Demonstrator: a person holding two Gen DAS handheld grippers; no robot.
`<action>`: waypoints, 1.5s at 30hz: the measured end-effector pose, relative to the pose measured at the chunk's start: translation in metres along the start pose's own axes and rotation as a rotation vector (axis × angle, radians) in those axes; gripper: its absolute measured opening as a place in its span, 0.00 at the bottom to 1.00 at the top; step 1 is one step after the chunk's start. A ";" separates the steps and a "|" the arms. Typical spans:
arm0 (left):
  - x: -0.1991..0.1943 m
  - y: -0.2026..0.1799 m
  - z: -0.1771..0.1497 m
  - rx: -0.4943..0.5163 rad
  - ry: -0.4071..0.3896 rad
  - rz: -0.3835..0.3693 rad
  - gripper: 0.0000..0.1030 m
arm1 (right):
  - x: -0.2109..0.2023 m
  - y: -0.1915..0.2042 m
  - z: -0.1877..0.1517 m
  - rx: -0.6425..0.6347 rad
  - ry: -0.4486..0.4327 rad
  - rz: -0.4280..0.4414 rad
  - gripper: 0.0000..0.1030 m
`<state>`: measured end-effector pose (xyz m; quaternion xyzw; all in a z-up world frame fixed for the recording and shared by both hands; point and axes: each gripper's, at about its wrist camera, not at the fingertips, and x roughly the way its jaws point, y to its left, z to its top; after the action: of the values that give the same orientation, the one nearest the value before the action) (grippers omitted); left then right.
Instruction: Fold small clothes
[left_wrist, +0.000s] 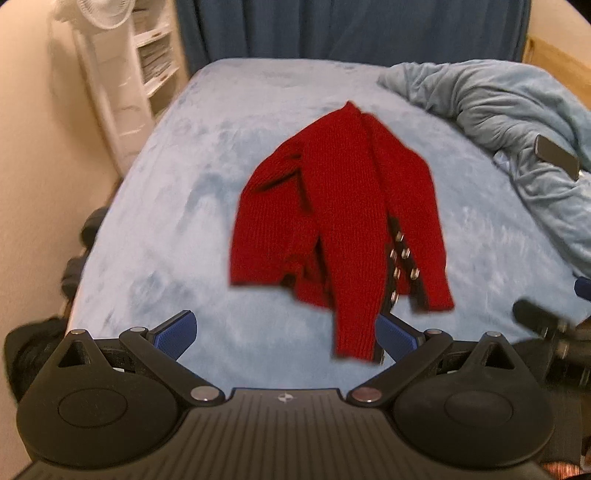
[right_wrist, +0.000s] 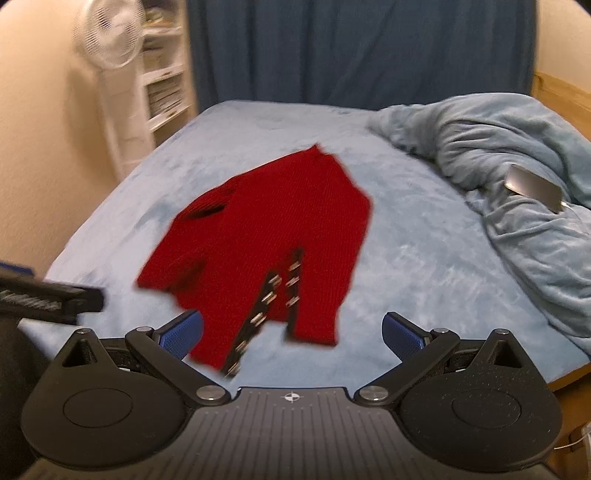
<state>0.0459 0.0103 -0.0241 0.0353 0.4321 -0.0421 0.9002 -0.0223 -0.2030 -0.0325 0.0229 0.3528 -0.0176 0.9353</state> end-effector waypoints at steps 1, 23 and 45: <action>0.011 -0.002 0.009 0.008 -0.001 -0.020 1.00 | 0.014 -0.010 0.008 0.032 0.008 -0.014 0.99; 0.194 0.029 0.155 -0.043 0.076 -0.090 0.00 | 0.330 -0.048 0.118 -0.060 0.304 0.136 0.06; 0.260 -0.127 0.085 0.355 0.324 -0.218 0.99 | 0.302 -0.099 0.054 0.179 0.395 0.064 0.74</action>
<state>0.2599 -0.1366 -0.1777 0.1522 0.5575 -0.2076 0.7892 0.2356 -0.3098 -0.1945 0.1201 0.5253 -0.0141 0.8423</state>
